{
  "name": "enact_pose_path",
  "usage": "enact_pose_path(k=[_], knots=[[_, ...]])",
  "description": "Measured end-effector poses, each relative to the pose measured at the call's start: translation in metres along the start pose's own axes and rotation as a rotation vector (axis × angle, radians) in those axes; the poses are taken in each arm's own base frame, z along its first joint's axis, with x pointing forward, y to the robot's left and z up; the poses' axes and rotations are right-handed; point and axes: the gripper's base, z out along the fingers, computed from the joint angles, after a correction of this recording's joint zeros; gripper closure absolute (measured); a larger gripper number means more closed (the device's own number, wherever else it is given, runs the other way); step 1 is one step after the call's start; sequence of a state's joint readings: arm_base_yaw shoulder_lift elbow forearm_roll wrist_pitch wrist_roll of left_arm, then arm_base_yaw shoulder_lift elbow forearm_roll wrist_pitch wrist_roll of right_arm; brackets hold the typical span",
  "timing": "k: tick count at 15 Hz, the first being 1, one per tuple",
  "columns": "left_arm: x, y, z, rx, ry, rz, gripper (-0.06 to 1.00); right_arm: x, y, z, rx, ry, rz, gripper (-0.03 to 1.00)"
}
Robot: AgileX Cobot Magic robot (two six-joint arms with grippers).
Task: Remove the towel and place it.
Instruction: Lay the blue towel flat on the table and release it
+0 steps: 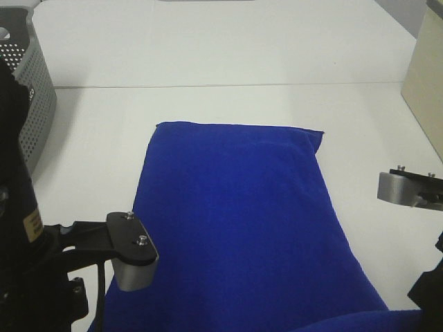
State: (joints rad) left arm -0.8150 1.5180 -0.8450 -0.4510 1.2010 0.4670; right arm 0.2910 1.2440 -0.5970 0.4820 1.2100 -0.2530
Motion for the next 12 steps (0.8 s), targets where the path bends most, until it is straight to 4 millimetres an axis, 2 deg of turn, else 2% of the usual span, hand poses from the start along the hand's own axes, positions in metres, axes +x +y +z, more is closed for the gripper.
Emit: enact_pose_path(k=[5, 7, 10, 12], knots=[[0.0002, -0.0005, 0.0000, 0.005, 0.002, -0.001, 0.94, 0.0000, 0.0001, 0.0000, -0.001, 0.000, 0.000, 0.64], [-0.0003, -0.0013, 0.0000, 0.014, -0.003, -0.006, 0.88, 0.0000, 0.0001, 0.0000, -0.001, 0.000, 0.000, 0.59], [-0.0022, -0.0013, 0.0000, 0.015, -0.024, -0.022, 0.69, 0.0000, 0.0001, 0.0000, -0.001, 0.000, 0.018, 0.43], [-0.0046, -0.0001, -0.0001, 0.003, -0.051, -0.065, 0.48, 0.0000, 0.0001, 0.0000, -0.001, 0.000, 0.035, 0.33]])
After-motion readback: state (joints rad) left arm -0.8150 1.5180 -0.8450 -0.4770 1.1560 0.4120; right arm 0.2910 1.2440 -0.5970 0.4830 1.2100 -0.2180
